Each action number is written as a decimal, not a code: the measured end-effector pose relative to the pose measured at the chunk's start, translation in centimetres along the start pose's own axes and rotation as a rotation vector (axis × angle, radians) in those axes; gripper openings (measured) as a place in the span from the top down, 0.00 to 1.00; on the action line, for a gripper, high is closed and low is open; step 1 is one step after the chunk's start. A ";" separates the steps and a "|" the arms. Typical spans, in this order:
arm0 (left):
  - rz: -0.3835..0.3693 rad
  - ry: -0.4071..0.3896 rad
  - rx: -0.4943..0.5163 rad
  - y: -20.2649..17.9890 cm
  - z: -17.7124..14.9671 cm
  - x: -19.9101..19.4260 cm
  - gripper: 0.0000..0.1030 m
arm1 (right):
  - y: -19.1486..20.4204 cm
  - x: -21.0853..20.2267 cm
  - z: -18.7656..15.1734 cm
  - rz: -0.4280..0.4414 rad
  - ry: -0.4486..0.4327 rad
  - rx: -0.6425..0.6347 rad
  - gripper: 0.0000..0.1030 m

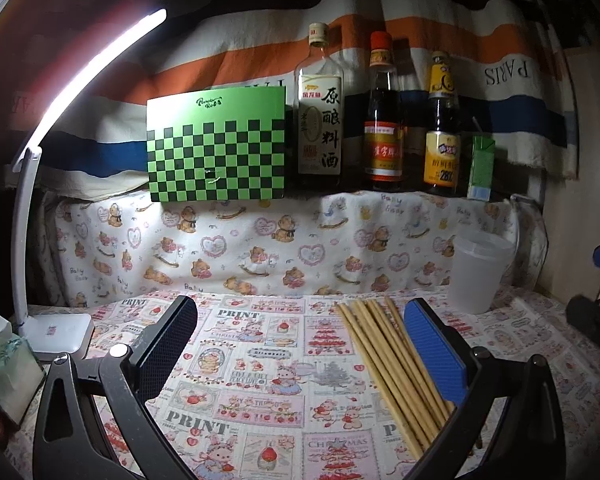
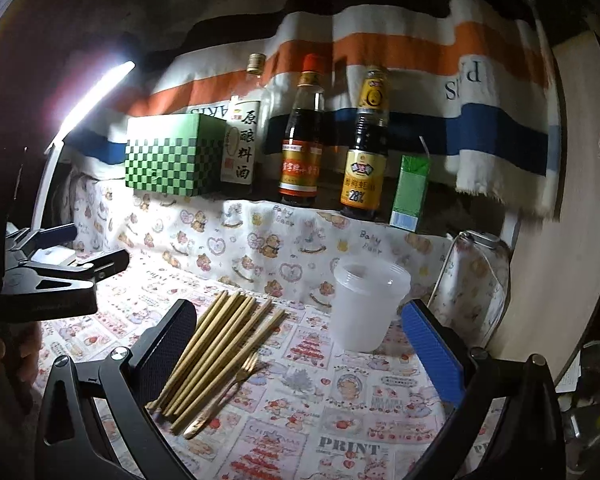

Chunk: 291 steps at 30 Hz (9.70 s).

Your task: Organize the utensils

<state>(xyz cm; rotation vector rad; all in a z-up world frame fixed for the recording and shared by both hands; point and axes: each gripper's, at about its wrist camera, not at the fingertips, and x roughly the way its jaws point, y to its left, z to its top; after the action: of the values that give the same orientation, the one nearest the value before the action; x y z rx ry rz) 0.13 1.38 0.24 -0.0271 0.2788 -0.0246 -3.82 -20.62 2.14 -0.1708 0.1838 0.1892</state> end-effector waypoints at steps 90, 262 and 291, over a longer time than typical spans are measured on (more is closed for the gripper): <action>-0.112 0.801 -0.086 -5.7 5.4 19.3 0.75 | -11.9 6.3 17.2 -0.040 0.059 0.417 0.93; -0.002 0.446 -0.260 4.2 4.2 9.6 0.05 | -5.7 19.2 -3.9 0.431 0.616 0.641 0.66; 0.012 0.537 -0.216 3.7 3.1 10.8 0.05 | -3.1 18.8 -3.2 0.274 0.685 0.402 0.98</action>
<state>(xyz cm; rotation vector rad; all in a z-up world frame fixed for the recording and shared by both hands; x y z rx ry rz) 11.47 4.85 0.11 -0.2361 0.8180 0.0113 14.41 -21.05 -4.20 0.1999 0.9219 0.3571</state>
